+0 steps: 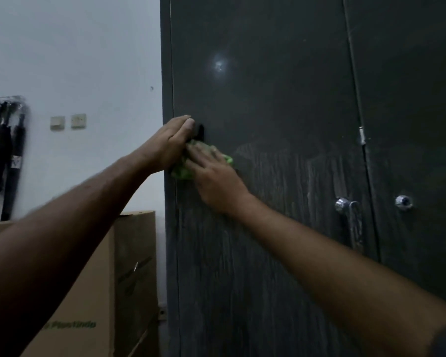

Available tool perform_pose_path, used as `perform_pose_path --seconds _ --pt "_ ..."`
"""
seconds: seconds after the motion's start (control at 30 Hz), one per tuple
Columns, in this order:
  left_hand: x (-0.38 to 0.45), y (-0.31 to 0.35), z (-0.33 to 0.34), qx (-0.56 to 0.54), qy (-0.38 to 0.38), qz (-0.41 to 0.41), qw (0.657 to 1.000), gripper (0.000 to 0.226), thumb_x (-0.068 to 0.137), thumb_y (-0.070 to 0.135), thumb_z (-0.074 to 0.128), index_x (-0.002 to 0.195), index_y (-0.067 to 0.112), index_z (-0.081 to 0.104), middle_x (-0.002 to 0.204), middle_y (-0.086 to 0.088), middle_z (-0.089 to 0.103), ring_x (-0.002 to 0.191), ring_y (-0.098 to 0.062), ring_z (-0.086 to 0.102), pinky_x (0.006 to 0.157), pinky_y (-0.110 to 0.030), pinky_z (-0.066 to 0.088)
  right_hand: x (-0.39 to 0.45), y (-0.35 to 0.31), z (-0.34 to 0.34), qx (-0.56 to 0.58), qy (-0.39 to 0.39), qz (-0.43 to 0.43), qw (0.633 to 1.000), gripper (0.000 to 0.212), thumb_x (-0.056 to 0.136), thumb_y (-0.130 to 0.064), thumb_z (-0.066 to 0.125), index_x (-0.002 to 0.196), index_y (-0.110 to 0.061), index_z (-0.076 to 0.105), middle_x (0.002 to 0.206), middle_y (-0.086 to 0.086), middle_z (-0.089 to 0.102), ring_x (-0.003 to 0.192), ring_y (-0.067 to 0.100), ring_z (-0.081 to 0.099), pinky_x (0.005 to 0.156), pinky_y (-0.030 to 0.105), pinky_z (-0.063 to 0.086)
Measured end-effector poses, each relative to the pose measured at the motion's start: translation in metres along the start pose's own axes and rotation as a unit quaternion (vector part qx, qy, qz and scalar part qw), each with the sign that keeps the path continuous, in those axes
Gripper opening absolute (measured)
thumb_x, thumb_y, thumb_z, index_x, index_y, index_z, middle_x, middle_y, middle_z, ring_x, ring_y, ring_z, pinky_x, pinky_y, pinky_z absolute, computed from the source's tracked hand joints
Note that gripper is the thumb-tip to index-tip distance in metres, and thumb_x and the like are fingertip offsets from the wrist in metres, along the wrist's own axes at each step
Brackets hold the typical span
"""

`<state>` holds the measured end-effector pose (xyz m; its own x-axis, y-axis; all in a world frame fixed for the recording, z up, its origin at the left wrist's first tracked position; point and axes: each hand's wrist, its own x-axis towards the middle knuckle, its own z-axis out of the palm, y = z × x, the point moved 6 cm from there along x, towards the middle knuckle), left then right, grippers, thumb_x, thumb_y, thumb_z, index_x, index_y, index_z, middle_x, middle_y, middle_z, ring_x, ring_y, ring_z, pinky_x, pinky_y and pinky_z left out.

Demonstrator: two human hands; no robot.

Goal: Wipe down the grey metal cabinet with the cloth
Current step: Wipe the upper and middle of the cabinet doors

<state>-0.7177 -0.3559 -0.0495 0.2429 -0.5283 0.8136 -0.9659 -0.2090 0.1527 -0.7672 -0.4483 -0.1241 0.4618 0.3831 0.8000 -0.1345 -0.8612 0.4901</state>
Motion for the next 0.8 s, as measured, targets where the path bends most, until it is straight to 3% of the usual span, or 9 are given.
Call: perform_pose_path --seconds 0.07,0.13,0.23,0.33,0.37,0.47,0.57,0.67,0.8 --pt "-0.005 -0.003 -0.002 -0.016 0.012 -0.014 1.0 0.053 0.114 0.045 0.027 0.15 0.014 0.05 0.156 -0.01 0.049 0.144 -0.018 0.043 0.126 -0.042 0.029 -0.016 -0.003 0.003 -0.044 -0.074 -0.158 0.984 0.055 0.102 -0.019 0.049 0.156 -0.018 0.04 0.169 0.009 0.022 0.157 0.026 0.017 0.129 0.048 0.014" --pt "-0.008 -0.006 -0.001 -0.014 0.005 -0.013 1.0 0.061 0.113 0.048 0.028 0.162 0.013 0.036 0.168 -0.01 0.036 0.156 -0.02 0.031 0.131 -0.044 0.022 -0.023 0.03 -0.011 -0.053 -0.06 -0.181 0.98 0.053 0.098 -0.013 0.054 0.15 -0.012 0.049 0.166 0.013 0.029 0.155 0.028 0.026 0.127 0.047 0.02" --pt "-0.011 -0.012 0.007 -0.007 -0.014 -0.009 1.0 0.062 0.113 0.048 0.03 0.166 0.015 0.026 0.172 -0.007 0.027 0.159 -0.02 0.024 0.131 -0.044 0.02 -0.016 0.105 -0.044 -0.031 0.058 0.017 0.998 0.051 0.095 -0.004 0.054 0.146 -0.003 0.052 0.162 0.018 0.036 0.151 0.033 0.034 0.126 0.047 0.024" --pt "-0.009 -0.013 0.016 -0.016 -0.008 0.0 1.0 0.072 0.108 0.059 0.029 0.167 0.018 0.023 0.173 -0.006 0.026 0.159 -0.02 0.023 0.129 -0.041 0.021 0.006 0.127 -0.061 0.007 0.157 0.265 0.952 0.054 0.101 -0.015 0.047 0.155 -0.01 0.041 0.167 0.013 0.025 0.156 0.026 0.024 0.127 0.038 0.013" --pt "-0.008 -0.011 0.018 -0.028 0.006 0.004 1.0 0.077 0.104 0.062 0.028 0.167 0.018 0.022 0.173 -0.006 0.025 0.159 -0.02 0.023 0.129 -0.042 0.02 0.014 0.114 -0.057 0.001 0.165 0.283 0.945 0.055 0.102 -0.017 0.045 0.156 -0.01 0.039 0.168 0.013 0.024 0.156 0.026 0.022 0.127 0.037 0.011" --pt "-0.004 -0.008 0.019 -0.087 0.075 0.015 0.993 0.078 0.102 0.06 0.027 0.164 0.012 0.029 0.168 -0.013 0.033 0.156 -0.025 0.031 0.13 -0.049 0.024 0.018 0.049 -0.027 0.011 0.101 0.058 0.993 0.055 0.096 -0.008 0.053 0.151 -0.004 0.046 0.162 0.02 0.034 0.152 0.034 0.031 0.128 0.042 0.017" --pt "-0.002 -0.008 0.019 -0.048 0.129 0.046 0.989 0.073 0.104 0.052 0.027 0.158 0.005 0.039 0.161 -0.019 0.042 0.151 -0.03 0.037 0.128 -0.046 0.028 -0.02 0.054 -0.026 -0.018 0.036 -0.142 0.989 0.049 0.092 -0.008 0.061 0.14 -0.003 0.059 0.155 0.02 0.046 0.145 0.035 0.044 0.123 0.045 0.032" --pt "0.0 -0.003 0.03 0.064 0.137 0.102 0.983 0.068 0.106 0.049 0.03 0.162 0.011 0.037 0.167 -0.011 0.038 0.157 -0.023 0.029 0.129 -0.039 0.022 -0.039 0.129 -0.056 -0.02 0.096 0.01 0.995 0.047 0.09 -0.003 0.065 0.136 0.001 0.062 0.151 0.022 0.049 0.142 0.037 0.048 0.12 0.044 0.036" --pt "0.002 0.01 0.059 0.068 0.135 0.123 0.981 0.067 0.105 0.047 0.034 0.161 0.011 0.037 0.168 -0.009 0.037 0.159 -0.023 0.026 0.131 -0.039 0.018 -0.031 0.167 -0.072 0.032 0.211 0.278 0.937 0.046 0.097 -0.009 0.057 0.142 -0.003 0.057 0.16 0.02 0.038 0.15 0.034 0.037 0.122 0.044 0.03"
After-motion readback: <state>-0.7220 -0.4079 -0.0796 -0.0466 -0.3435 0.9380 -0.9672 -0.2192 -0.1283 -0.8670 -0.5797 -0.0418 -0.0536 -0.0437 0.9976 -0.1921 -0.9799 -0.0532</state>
